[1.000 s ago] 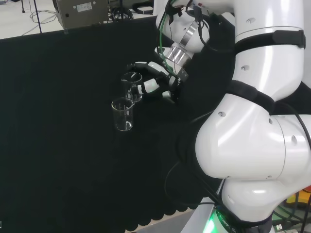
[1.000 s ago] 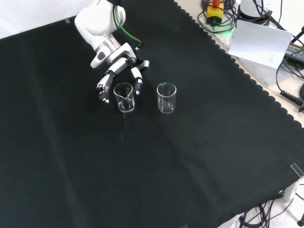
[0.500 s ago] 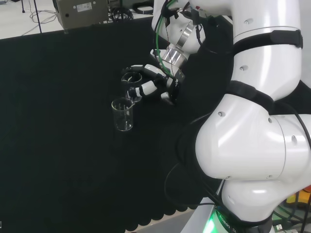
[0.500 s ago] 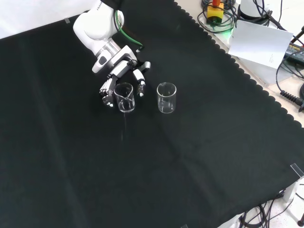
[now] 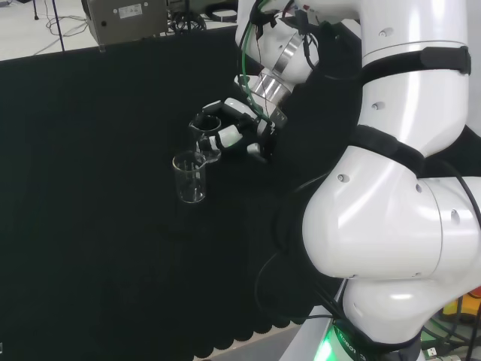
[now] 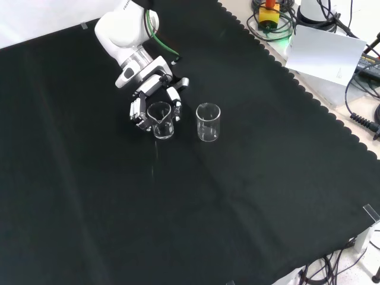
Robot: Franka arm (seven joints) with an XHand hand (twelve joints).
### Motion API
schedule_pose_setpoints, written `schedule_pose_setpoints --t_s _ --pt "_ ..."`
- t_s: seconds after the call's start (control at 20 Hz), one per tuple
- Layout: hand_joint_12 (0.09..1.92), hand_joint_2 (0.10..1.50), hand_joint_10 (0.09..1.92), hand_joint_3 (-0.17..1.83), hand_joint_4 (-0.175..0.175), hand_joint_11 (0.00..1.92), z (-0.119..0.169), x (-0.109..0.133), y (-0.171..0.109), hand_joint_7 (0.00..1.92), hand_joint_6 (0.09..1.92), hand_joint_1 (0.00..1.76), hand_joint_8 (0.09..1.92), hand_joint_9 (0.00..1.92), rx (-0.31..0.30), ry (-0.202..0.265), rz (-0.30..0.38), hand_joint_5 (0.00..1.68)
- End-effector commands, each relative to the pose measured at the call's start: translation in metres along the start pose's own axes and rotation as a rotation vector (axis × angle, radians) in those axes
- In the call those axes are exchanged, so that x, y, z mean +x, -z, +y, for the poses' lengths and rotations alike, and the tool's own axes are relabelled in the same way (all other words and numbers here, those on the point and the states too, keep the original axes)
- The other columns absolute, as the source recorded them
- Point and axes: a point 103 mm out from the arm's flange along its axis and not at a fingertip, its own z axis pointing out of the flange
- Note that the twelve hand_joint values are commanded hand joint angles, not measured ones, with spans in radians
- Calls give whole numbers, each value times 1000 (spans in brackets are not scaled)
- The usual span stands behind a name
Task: Pick up the beaker on the right.
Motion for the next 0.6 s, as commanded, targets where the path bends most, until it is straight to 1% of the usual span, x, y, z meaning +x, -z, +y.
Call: schedule_pose_setpoints --t_s 0.05,0.15,0.25,0.4,0.5,0.6 --pt "856 557 372 780 -165 1169 2 14 8 1298 847 1411 698 1441 -98 -39 -129 1199" --pt "772 509 228 833 -173 1263 2 20 19 1365 802 1436 646 1556 -120 -25 -162 1216" --pt "728 484 126 859 -175 1310 2 27 32 1396 768 1443 615 1626 -127 -5 -200 1227" --pt "713 475 87 869 -175 1326 -1 35 49 1407 754 1446 604 1652 -116 18 -244 1232" --pt "688 558 103 749 -175 1356 -5 38 60 1402 612 1367 529 1697 -118 21 -265 1302" --pt "653 597 112 675 -175 1381 -8 40 68 1429 493 1337 430 1719 -111 23 -283 1357"
